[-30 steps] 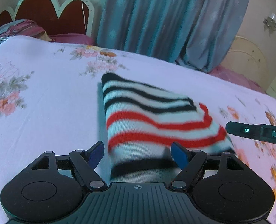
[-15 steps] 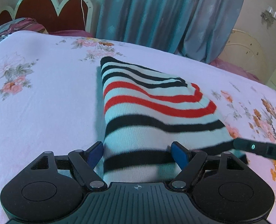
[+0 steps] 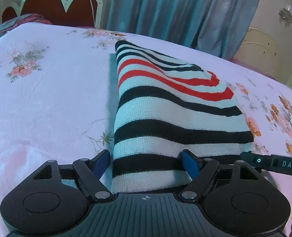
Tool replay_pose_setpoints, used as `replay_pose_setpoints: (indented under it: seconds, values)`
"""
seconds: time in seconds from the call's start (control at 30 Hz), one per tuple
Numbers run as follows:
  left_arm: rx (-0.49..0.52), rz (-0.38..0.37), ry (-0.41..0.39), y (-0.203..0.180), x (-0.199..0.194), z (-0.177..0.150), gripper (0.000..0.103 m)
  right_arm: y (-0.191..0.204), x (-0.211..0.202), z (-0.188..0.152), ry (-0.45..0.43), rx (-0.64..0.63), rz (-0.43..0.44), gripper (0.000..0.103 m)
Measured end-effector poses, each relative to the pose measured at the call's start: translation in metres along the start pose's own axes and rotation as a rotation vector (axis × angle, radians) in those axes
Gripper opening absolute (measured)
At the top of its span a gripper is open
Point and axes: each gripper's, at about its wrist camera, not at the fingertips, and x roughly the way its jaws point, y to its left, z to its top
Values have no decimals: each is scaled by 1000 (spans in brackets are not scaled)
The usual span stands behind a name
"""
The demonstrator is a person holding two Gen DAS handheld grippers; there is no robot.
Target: Fold small clothes
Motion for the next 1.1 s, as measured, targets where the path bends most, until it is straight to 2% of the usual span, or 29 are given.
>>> replay_pose_setpoints:
  seconds: [0.1, 0.17, 0.23, 0.3, 0.33, 0.4, 0.53, 0.6, 0.67, 0.77, 0.8, 0.83, 0.97, 1.1]
  values:
    - [-2, 23, 0, -4, -4, 1, 79, 5, -2, 0, 7, -44, -20, 33]
    - [3, 37, -1, -8, -8, 2, 79, 8, -7, 2, 17, -61, -48, 52]
    - [5, 45, -12, -12, -14, 2, 79, 7, -13, 4, 11, -53, -65, 64]
    - [23, 61, -19, -18, -18, 1, 82, 6, -14, 3, 18, -69, -77, 64]
    - [31, 74, -18, -21, -18, 0, 86, 7, -11, 2, 28, -93, -96, 64]
    - [33, 99, -21, -24, -19, -1, 90, 15, -6, 0, 26, -172, -132, 64]
    - [53, 130, -13, -32, -19, -8, 91, 33, -5, -3, 12, -296, -200, 63]
    - [46, 139, -17, -34, -23, -9, 91, 35, -9, -1, 18, -304, -214, 63]
    - [24, 140, -21, -35, -32, -10, 91, 35, -22, 2, -14, -263, -174, 59]
    - [18, 143, -47, -41, -50, -13, 95, 34, -45, -1, -50, -238, -129, 61]
    - [15, 149, -51, -42, -56, -14, 101, 35, -48, -2, -51, -240, -117, 61]
    - [10, 151, -59, -44, -62, -16, 103, 36, -52, -3, -52, -243, -109, 61]
    - [13, 172, -46, -51, -88, -23, 103, 38, -77, -13, -61, -256, -86, 66]
    - [21, 260, -31, -59, -120, -34, 103, 35, -113, -28, -67, -265, -49, 71]
